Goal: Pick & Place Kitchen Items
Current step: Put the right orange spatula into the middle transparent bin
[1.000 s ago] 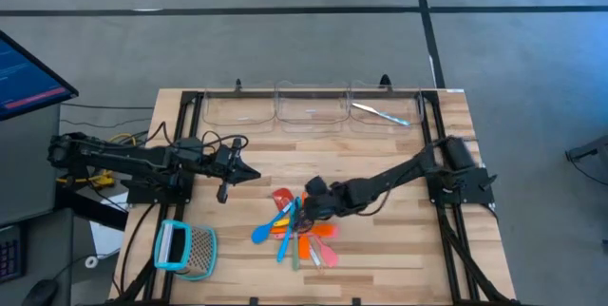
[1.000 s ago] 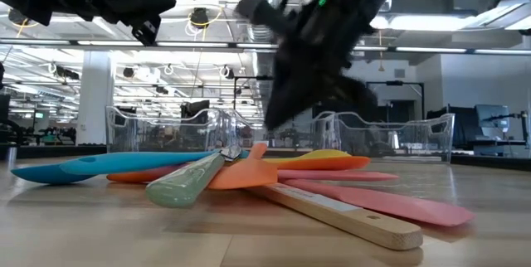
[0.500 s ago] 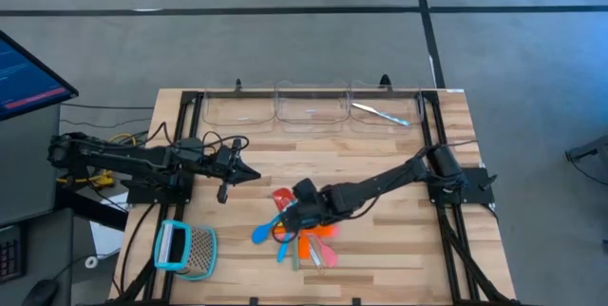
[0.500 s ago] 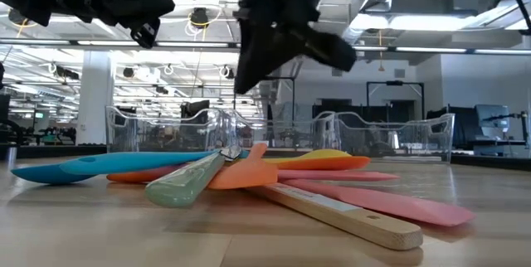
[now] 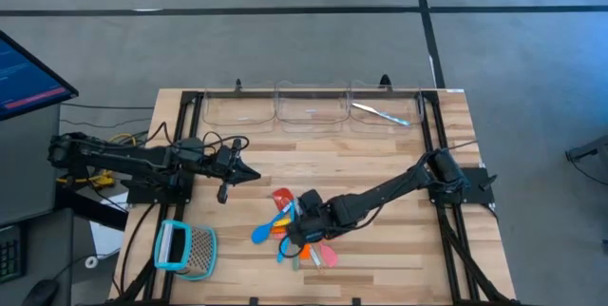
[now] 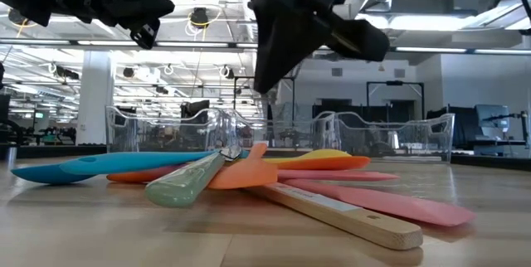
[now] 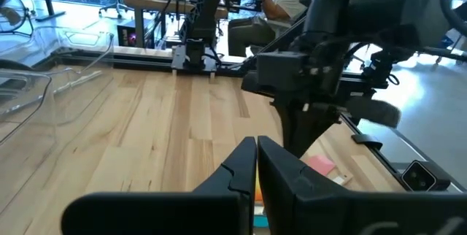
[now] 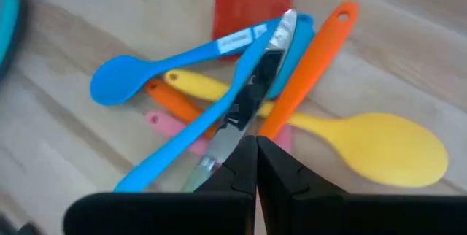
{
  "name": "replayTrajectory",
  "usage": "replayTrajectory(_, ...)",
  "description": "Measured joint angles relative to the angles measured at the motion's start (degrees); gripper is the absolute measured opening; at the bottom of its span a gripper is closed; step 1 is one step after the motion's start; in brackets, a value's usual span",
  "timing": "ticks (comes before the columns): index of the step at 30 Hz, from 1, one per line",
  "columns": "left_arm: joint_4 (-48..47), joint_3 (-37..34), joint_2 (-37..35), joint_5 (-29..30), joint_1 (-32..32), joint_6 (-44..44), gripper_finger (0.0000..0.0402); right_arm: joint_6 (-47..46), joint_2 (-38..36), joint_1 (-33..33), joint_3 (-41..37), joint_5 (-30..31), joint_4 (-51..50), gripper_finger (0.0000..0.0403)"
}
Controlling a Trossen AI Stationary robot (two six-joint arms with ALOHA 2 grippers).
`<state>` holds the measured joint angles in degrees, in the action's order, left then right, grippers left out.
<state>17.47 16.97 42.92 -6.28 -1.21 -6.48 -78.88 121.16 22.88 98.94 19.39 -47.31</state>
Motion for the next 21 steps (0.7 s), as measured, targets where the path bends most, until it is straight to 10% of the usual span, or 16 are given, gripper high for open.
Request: replayTrajectory(21, -0.1, 0.0, 0.0, 0.0, 0.0, 0.2, 0.0008, 11.5, 0.1, -3.4, -0.8, 0.2, -0.7, 0.0118)
